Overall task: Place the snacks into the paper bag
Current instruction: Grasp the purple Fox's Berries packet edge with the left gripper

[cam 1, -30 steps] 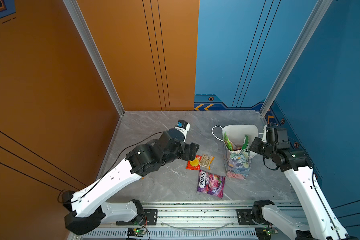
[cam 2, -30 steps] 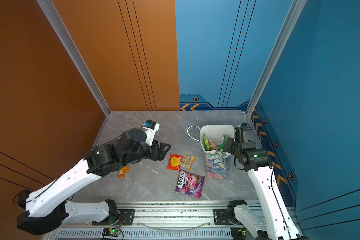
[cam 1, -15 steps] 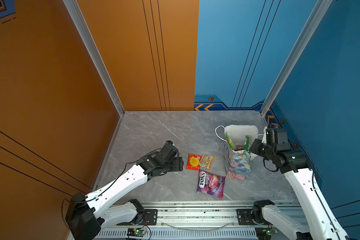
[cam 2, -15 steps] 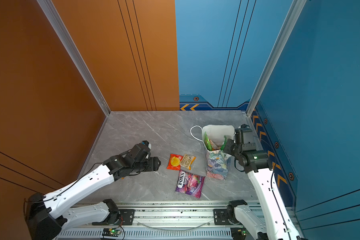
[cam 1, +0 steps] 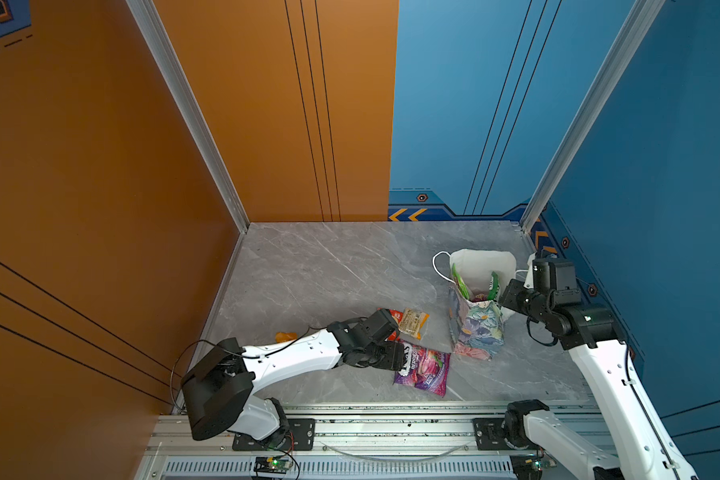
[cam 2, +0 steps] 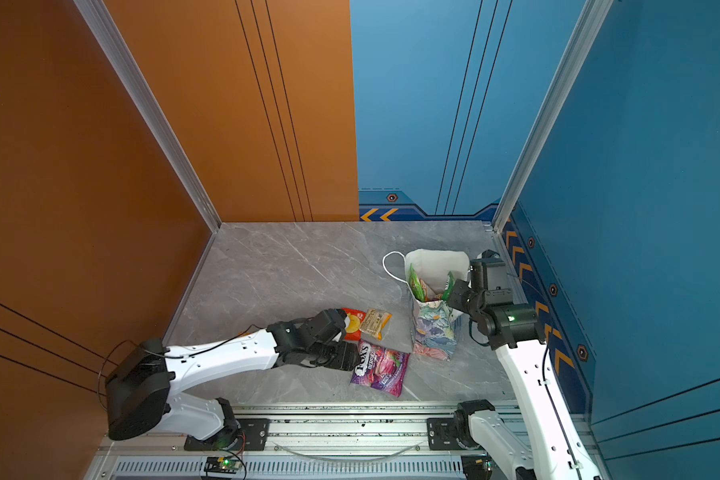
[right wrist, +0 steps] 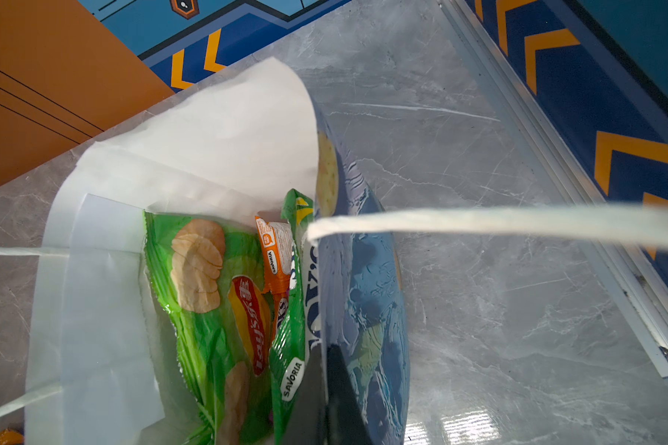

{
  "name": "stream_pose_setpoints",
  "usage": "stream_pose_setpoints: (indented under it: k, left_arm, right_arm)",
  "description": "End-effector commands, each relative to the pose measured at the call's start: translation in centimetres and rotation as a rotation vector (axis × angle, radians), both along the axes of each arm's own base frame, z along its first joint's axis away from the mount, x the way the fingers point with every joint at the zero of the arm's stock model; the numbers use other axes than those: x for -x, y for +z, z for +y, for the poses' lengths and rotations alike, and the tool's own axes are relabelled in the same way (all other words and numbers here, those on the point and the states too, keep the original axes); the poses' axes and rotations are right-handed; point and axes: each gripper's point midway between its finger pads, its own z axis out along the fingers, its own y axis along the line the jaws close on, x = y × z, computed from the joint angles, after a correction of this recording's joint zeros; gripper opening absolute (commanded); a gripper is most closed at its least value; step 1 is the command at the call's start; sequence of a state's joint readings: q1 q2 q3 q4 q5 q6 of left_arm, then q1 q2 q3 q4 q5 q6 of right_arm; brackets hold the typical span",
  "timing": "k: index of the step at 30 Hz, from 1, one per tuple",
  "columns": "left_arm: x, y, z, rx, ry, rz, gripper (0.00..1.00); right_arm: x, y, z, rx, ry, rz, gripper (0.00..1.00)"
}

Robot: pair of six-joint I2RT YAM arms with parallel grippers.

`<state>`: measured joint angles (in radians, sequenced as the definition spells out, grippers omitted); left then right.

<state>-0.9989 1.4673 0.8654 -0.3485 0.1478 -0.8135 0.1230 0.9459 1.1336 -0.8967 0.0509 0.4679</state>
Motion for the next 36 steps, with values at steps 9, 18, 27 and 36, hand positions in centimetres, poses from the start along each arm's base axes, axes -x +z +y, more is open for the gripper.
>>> stream_pose_setpoints:
  k: [9, 18, 27, 36]
  left_arm:
    - [0.8, -1.5, -3.0, 0.069, -0.002, 0.084, 0.71]
    - [0.8, -3.1, -2.8, 0.003, -0.001, 0.096, 0.57]
    - [1.2, -3.8, -3.6, -0.004, -0.027, 0.12, 0.27]
    - [1.0, -2.7, -3.7, -0.009, -0.039, 0.055, 0.11]
  right_arm:
    - [0.9, -0.8, 0.4, -0.007, 0.037, 0.025, 0.0]
    - [0.9, -0.7, 0.3, -0.004, 0.038, 0.024, 0.0]
    - [1.0, -0.7, 0.2, 0.001, 0.037, 0.02, 0.0]
    - [1.1, -0.8, 0.2, 0.001, 0.038, 0.022, 0.0]
